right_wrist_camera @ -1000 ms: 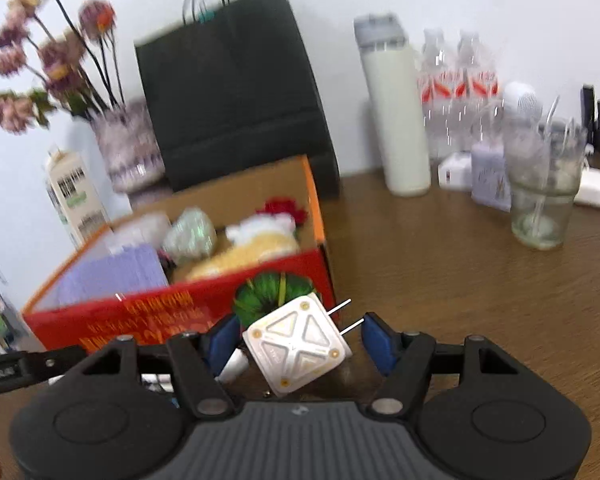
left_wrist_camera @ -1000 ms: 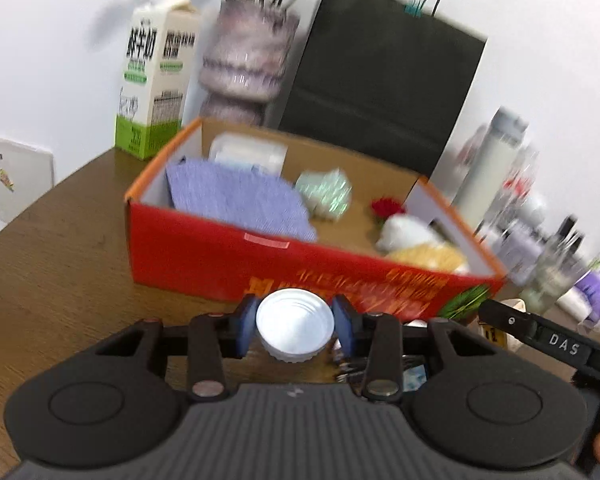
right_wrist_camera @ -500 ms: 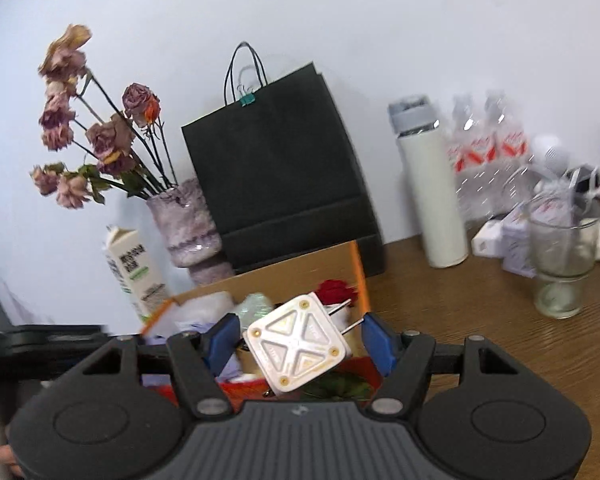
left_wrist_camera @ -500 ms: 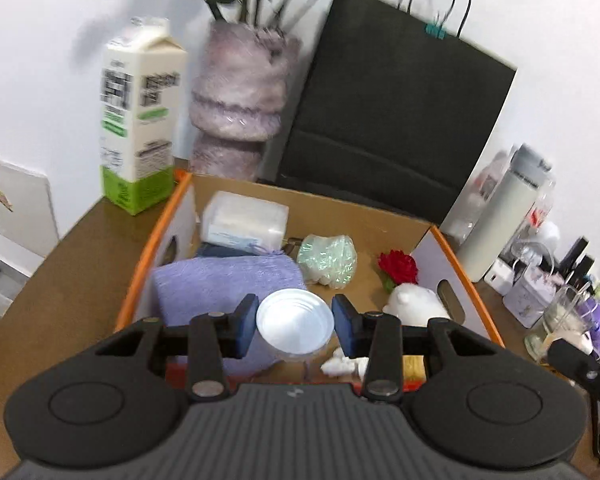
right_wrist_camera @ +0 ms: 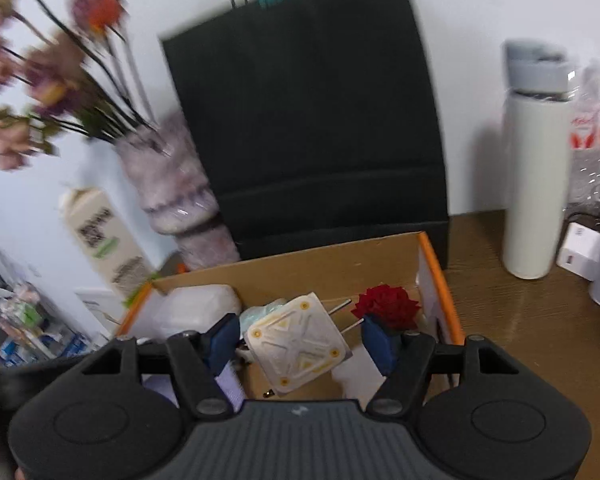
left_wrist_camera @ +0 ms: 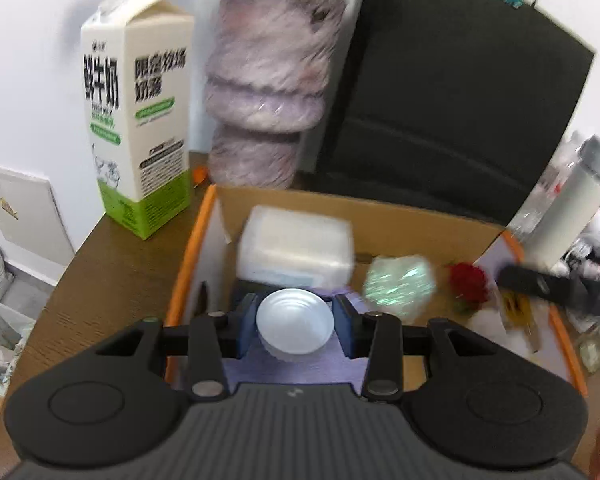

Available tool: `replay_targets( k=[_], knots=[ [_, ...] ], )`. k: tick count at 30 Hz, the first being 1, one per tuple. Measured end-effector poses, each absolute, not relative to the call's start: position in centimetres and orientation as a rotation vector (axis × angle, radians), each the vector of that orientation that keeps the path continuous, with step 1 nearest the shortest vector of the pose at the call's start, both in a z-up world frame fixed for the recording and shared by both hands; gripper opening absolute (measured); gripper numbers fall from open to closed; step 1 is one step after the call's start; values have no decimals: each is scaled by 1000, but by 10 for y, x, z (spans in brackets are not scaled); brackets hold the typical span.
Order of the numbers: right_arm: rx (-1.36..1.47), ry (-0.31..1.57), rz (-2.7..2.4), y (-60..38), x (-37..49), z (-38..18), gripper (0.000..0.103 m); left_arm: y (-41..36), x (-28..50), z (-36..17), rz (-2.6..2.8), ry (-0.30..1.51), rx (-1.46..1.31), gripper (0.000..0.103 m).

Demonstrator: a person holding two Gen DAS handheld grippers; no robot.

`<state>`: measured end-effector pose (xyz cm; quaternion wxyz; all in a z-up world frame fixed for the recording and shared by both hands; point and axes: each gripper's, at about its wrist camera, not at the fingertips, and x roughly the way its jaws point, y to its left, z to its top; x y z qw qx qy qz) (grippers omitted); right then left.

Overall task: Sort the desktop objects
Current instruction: 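Carry the cube and puck over the box and release both, then withdraw both grippers from the box back over the table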

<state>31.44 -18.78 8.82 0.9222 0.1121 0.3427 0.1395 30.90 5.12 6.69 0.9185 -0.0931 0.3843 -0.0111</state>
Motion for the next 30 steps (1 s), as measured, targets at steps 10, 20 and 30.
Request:
replay_targets(
  k=[10, 20, 30],
  knots=[
    [137, 889, 135, -144, 404, 36, 66, 41, 314, 53, -49, 821, -175, 55],
    [50, 903, 115, -180, 337, 62, 74, 33, 313, 55, -16, 853, -123, 86],
    [-33, 585, 133, -207, 165, 75, 84, 3, 233, 138, -19, 559, 2, 101]
  ],
)
